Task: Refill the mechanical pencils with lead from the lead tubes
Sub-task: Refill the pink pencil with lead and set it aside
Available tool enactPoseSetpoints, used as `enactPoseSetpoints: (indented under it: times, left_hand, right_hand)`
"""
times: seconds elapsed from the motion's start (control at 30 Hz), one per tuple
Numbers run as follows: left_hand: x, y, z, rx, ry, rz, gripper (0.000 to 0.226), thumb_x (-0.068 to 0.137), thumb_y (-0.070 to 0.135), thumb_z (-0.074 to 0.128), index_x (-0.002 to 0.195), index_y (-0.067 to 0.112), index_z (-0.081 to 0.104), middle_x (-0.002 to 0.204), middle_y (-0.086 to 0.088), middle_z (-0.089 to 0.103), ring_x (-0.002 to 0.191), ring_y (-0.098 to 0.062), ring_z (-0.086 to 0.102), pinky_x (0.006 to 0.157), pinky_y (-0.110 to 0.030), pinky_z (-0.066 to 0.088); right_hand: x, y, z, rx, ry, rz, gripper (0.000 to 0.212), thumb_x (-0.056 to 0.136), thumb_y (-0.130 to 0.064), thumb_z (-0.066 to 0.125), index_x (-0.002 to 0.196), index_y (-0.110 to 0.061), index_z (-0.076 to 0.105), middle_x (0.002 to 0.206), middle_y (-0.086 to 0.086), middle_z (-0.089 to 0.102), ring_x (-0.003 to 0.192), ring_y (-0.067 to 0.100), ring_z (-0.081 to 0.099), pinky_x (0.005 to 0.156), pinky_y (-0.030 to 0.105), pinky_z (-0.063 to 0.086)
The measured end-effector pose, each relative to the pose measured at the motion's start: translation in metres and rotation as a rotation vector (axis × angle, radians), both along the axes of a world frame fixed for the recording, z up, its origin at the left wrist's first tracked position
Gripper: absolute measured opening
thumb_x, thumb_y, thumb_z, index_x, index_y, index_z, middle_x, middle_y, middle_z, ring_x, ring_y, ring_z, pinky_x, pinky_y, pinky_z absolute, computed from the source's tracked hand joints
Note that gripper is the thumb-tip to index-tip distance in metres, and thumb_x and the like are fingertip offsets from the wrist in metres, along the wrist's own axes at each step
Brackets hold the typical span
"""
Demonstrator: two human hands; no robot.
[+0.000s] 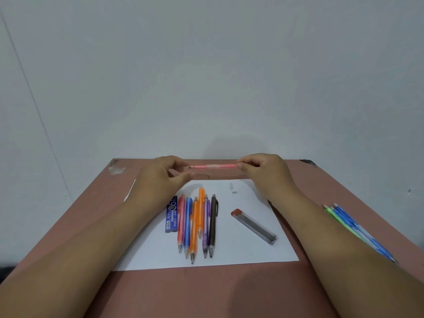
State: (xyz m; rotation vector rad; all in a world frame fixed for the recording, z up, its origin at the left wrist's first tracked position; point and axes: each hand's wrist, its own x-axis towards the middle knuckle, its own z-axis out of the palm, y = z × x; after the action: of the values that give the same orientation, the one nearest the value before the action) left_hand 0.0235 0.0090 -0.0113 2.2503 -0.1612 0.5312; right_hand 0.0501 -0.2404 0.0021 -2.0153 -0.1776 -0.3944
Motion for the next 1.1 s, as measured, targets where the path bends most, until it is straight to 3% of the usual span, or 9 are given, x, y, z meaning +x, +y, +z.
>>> enactPoseSetpoints:
  times: [0.2,0.3,0.4,0.63,0.8,0.9,1.1]
  left_hand:
    - [0.001,0.002,-0.002,0.014,0.060,0.049,0.021,0.088,0.052,0.070,0.099,0.034,0.070,0.090,0.018,0.068,0.079,-0.002,0.065,0.069,-0.029,0.057]
    - [0.000,0.003,-0.001,0.038,0.107,0.037,0.017,0.090,0.052,0.068,0.093,0.036,0.070,0.076,0.018,0.071,0.070,0.000,0.068,0.070,-0.033,0.061]
    - [-0.002,0.005,-0.001,0.090,0.141,0.039,0.018,0.090,0.054,0.067,0.085,0.036,0.068,0.072,0.018,0.072,0.067,0.001,0.069,0.070,-0.036,0.062]
    - [-0.007,0.004,0.002,0.182,0.179,0.027,0.020,0.090,0.053,0.067,0.086,0.034,0.069,0.080,0.017,0.072,0.074,-0.001,0.070,0.072,-0.033,0.062]
    - [-0.008,0.004,0.003,0.241,0.202,0.020,0.021,0.092,0.053,0.065,0.088,0.032,0.068,0.080,0.016,0.073,0.073,-0.002,0.070,0.069,-0.027,0.059]
    - [-0.006,0.006,0.002,0.238,0.207,0.006,0.020,0.091,0.053,0.065,0.089,0.033,0.068,0.081,0.017,0.073,0.073,-0.001,0.070,0.069,-0.025,0.059]
    - [-0.004,0.007,0.000,0.223,0.179,0.004,0.025,0.090,0.058,0.064,0.086,0.034,0.068,0.076,0.019,0.073,0.070,0.003,0.069,0.071,-0.030,0.062]
  right_hand:
    - [0.009,-0.009,-0.008,-0.079,0.067,-0.046,0.008,0.092,-0.023,0.074,0.089,-0.028,0.079,0.087,-0.018,0.073,0.080,-0.006,0.065,0.059,0.003,0.041]
    - [0.009,-0.010,-0.012,-0.105,0.079,-0.048,0.008,0.092,-0.022,0.073,0.090,-0.027,0.080,0.087,-0.018,0.073,0.082,-0.002,0.066,0.058,0.002,0.043]
    - [0.010,-0.010,-0.014,-0.140,0.096,-0.045,0.009,0.092,-0.021,0.073,0.090,-0.027,0.079,0.086,-0.021,0.071,0.075,-0.011,0.063,0.057,-0.001,0.041]
    - [0.009,-0.009,-0.016,-0.282,0.153,-0.027,0.011,0.092,-0.022,0.071,0.087,-0.029,0.079,0.088,-0.020,0.070,0.079,-0.006,0.062,0.059,0.010,0.040]
    - [0.005,-0.011,-0.010,-0.305,0.113,-0.031,0.010,0.091,-0.027,0.073,0.101,-0.029,0.076,0.098,-0.019,0.067,0.086,-0.010,0.057,0.066,0.008,0.037]
    - [-0.005,-0.011,0.006,-0.356,0.059,-0.035,0.002,0.089,-0.029,0.074,0.088,-0.029,0.076,0.089,-0.019,0.068,0.081,-0.006,0.059,0.064,0.012,0.039]
    - [-0.038,-0.011,0.034,-0.697,0.277,0.139,0.027,0.077,-0.049,0.082,0.076,-0.024,0.073,0.077,-0.014,0.068,0.076,0.010,0.062,0.070,0.029,0.050]
